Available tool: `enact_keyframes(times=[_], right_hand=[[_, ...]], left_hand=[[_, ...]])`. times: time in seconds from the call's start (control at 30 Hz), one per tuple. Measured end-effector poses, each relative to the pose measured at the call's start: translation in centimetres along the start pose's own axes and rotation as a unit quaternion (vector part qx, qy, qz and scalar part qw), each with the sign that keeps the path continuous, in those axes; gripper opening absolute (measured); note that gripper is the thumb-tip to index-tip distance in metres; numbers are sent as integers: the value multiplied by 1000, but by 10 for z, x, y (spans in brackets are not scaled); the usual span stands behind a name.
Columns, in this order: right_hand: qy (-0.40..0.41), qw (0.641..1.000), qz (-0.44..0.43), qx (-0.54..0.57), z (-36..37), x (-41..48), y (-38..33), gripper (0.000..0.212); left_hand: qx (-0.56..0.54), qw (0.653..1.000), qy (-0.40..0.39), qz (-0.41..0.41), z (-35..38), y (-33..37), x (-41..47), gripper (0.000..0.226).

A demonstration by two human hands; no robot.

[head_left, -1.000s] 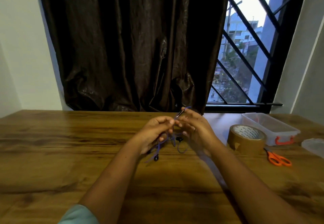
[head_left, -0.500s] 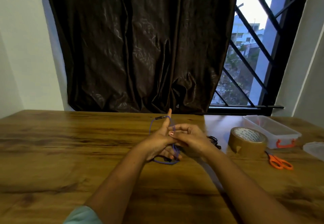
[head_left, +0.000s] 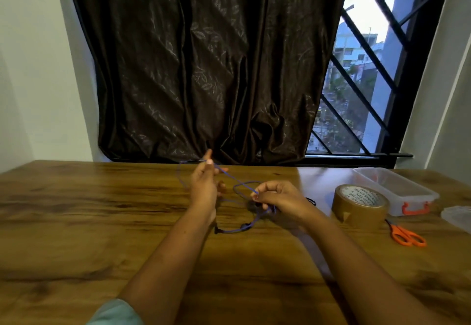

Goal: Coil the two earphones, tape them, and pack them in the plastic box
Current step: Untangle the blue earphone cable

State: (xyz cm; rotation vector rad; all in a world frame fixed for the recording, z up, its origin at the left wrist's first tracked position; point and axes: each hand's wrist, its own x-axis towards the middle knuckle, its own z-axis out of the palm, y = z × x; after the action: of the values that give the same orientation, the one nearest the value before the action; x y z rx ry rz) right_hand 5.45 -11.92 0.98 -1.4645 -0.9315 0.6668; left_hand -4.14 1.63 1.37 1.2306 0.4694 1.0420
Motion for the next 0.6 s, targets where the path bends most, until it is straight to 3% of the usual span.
enact_keyframes(times=[0.1,0.23,0.33,0.43,0.6], right_hand=[[10,1000,-8,-21,-7,-6,-9,18],[96,994,-36,-41,-20,-11,-10,19],[153,983,-69,-80,-29,-5,-4,18],[162,980,-89,-75,-28,0,3,13],[160,984,-76,10,-18,-4,-2,30]], left_hand=[[-82,994,74,-13,-8,1,9,34],[-154,972,172,-31,-25,7,20,35],[-194,958,201,-65,-35,7,24,35],[-151,969,181,-80,-34,4,22,32],[-50,995,16,-87,-26,7,13,29]])
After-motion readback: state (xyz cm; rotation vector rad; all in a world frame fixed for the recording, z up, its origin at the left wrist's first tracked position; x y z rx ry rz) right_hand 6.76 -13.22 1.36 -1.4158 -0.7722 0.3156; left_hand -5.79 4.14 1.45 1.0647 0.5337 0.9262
